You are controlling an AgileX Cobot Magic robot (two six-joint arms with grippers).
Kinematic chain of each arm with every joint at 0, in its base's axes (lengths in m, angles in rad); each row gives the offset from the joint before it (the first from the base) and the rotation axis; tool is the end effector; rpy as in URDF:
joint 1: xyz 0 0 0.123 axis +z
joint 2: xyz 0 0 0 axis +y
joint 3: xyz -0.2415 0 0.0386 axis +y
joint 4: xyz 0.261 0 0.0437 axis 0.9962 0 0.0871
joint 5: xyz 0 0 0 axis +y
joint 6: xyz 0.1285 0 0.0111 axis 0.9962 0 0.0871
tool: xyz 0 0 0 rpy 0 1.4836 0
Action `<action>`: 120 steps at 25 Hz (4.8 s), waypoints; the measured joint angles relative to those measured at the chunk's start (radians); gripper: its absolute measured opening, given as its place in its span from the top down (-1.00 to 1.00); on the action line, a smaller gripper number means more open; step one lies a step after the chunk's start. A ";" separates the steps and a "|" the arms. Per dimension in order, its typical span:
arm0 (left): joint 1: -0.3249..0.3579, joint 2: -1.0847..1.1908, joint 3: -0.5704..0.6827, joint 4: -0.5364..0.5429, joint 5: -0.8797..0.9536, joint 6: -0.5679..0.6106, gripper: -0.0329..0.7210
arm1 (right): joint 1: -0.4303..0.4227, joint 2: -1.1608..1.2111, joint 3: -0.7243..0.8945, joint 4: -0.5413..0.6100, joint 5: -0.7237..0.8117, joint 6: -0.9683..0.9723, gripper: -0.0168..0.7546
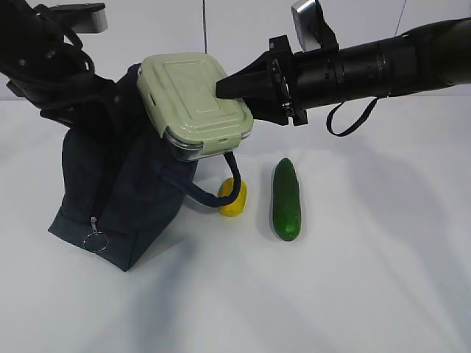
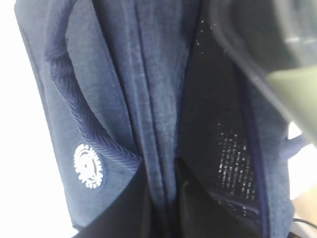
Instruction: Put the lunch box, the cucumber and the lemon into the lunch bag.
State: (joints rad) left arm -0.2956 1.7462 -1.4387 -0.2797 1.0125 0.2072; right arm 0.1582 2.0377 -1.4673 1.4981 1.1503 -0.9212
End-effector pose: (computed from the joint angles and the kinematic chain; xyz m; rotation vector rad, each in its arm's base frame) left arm 0.3602 -0.1413 0.1991 0.5471 2.7377 -0.3890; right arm 0.4051 0.1836 0.1851 -0.3373 2.1745 1.6074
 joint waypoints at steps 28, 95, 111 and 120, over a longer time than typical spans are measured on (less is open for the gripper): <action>-0.005 -0.066 0.000 -0.133 -0.031 0.043 0.86 | 0.000 0.077 -0.004 -0.066 0.002 0.004 0.03; -0.081 0.066 0.000 -0.253 -0.078 0.168 0.86 | 0.086 0.180 -0.004 0.046 -0.059 -0.126 0.03; -0.081 0.066 0.000 -0.253 -0.097 0.175 0.86 | 0.170 0.250 -0.006 0.159 -0.055 -0.191 0.03; -0.081 0.066 0.000 -0.255 -0.104 0.178 0.87 | 0.191 0.264 -0.006 0.178 -0.052 -0.232 0.03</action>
State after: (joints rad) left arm -0.3765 1.8127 -1.4387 -0.5346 0.9090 0.3852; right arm 0.3489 2.3017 -1.4734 1.6757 1.0985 -1.1535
